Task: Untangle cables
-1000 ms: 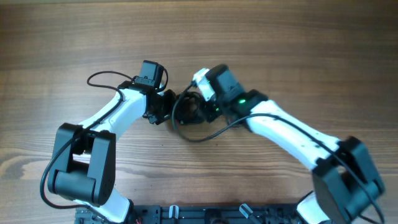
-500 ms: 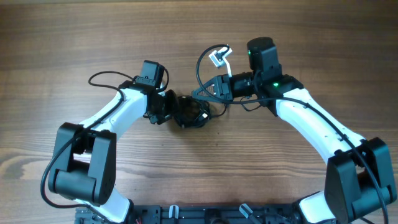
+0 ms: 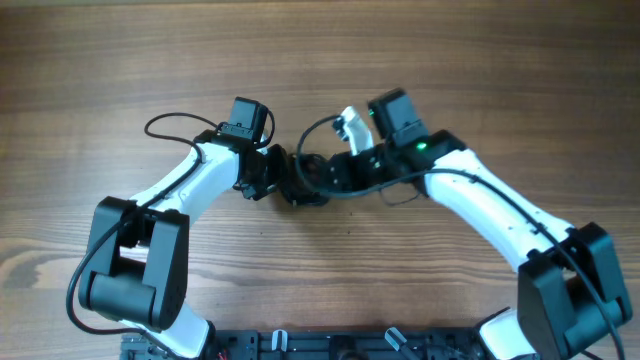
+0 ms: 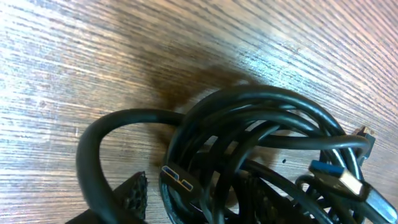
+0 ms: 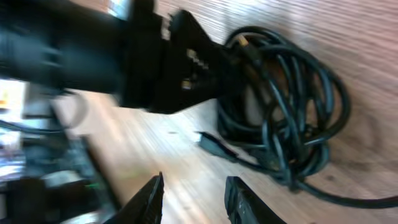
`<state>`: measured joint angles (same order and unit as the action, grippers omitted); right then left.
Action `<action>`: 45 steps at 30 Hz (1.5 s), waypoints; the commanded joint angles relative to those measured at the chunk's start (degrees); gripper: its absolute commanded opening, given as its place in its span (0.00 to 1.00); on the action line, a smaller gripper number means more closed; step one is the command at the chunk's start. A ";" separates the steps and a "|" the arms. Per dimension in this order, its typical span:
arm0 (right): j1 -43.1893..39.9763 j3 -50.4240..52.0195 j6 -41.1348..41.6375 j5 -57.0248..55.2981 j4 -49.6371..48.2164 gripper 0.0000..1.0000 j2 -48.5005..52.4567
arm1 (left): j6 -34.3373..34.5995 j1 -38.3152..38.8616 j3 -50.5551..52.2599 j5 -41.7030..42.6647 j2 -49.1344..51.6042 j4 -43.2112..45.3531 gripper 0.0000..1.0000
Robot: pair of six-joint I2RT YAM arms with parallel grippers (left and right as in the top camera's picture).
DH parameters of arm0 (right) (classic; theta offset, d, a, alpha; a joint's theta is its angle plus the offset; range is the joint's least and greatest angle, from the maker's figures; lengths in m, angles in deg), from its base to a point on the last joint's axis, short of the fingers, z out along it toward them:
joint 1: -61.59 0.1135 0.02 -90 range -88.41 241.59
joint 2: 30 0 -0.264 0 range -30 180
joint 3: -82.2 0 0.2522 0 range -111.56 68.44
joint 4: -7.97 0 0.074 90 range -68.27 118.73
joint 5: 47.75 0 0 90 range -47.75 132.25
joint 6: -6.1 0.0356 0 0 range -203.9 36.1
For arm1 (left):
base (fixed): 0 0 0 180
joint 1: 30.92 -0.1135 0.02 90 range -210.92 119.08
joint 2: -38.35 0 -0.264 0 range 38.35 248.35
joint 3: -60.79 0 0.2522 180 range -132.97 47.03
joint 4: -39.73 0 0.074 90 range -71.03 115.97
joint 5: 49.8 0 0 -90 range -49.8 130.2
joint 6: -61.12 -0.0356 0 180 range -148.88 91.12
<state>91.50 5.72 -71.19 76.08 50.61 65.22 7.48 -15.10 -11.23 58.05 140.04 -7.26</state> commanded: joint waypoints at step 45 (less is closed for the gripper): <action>9.42 -0.37 -0.57 -17.73 1.46 0.31 4.22 | 0.13 0.22 -0.09 -0.94 0.59 0.07 0.55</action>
<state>101.03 5.70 -72.91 59.97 50.44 68.70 7.48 -15.10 -11.23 58.03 140.06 -7.22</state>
